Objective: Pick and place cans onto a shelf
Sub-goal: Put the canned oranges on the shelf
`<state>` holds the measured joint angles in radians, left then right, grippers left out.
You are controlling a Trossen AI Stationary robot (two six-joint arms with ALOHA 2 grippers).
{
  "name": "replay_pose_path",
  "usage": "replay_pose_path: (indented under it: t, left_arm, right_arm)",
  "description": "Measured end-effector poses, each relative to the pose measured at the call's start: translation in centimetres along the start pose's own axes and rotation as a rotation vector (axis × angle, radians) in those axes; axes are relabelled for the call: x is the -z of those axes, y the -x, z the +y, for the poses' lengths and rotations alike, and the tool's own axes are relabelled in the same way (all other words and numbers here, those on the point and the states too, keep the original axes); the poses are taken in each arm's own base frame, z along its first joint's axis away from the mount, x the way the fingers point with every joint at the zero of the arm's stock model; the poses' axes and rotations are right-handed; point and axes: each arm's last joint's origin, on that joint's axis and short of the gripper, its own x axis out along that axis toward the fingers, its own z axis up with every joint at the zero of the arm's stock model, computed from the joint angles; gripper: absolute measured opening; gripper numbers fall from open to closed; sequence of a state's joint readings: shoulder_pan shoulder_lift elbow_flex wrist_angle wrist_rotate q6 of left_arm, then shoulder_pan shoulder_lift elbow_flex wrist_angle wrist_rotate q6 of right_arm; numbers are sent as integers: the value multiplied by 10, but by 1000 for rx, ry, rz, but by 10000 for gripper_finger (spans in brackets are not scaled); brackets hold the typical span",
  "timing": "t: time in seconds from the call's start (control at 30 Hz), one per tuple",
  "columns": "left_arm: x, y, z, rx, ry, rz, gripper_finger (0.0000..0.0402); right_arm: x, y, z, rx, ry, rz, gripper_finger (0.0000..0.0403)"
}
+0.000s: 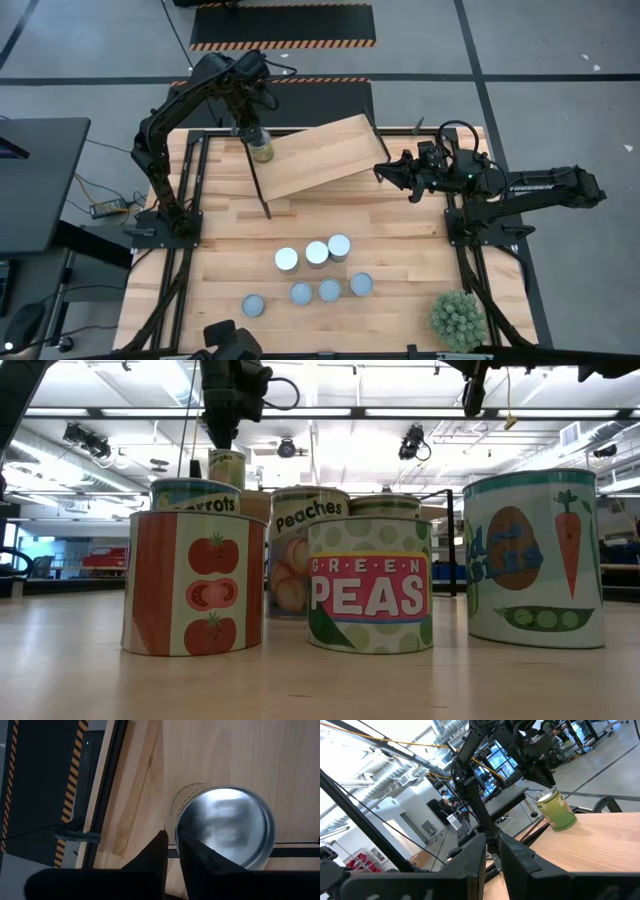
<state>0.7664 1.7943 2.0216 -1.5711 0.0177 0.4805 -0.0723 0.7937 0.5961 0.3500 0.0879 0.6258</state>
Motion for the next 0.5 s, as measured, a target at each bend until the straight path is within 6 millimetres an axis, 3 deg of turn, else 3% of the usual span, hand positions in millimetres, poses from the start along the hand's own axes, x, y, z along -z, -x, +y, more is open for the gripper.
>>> replay_pose_path:
  t: [0.5]
  left_arm:
    - [-4, -6, 1, 12, 74, 7, 51]
  right_arm:
    - [-1, 0, 1, -9, 0, -11, 62]
